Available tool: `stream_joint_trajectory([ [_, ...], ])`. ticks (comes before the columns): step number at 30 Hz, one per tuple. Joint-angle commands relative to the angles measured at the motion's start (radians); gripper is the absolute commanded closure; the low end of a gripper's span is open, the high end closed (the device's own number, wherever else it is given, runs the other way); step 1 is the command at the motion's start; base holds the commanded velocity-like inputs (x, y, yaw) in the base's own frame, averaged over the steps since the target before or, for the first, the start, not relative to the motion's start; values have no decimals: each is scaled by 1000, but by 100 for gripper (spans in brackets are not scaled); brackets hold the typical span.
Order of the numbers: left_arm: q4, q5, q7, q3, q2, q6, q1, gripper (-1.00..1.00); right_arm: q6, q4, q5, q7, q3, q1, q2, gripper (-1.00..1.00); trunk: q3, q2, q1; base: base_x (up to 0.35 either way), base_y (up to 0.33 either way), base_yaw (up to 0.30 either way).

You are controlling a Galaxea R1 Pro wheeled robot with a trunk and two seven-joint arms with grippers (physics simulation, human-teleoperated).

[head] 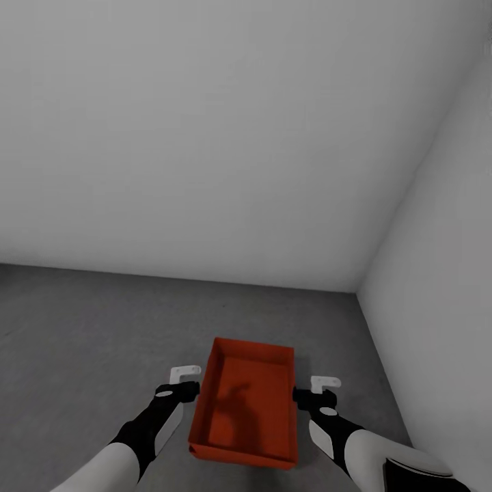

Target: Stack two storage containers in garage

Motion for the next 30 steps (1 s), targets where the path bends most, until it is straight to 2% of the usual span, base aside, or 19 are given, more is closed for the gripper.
stream_joint_trajectory([
  [1, -2, 10, 9, -8, 1, 5, 0, -100, -2, -1, -8, -5, 8, 0, 0, -100, 1, -1, 0, 0, 0, 0],
  [7, -2, 11, 6, -8, 1, 5, 0, -100, -2, -1, -7, -5, 8, 0, -1, -100, 10, -1, 0, -160, 0, 0],
  [22, -3, 11, 5, -8, 1, 5, 0, -100, -2, -1, -7, -5, 8, 0, 0, -100, 33, -1, 0, -333, 0, 0],
  [30, -2, 11, 6, -8, 1, 5, 0, -100, -2, -1, -7, -5, 8, 0, -1, -100, 35, -1, 0, -83, 0, 0],
])
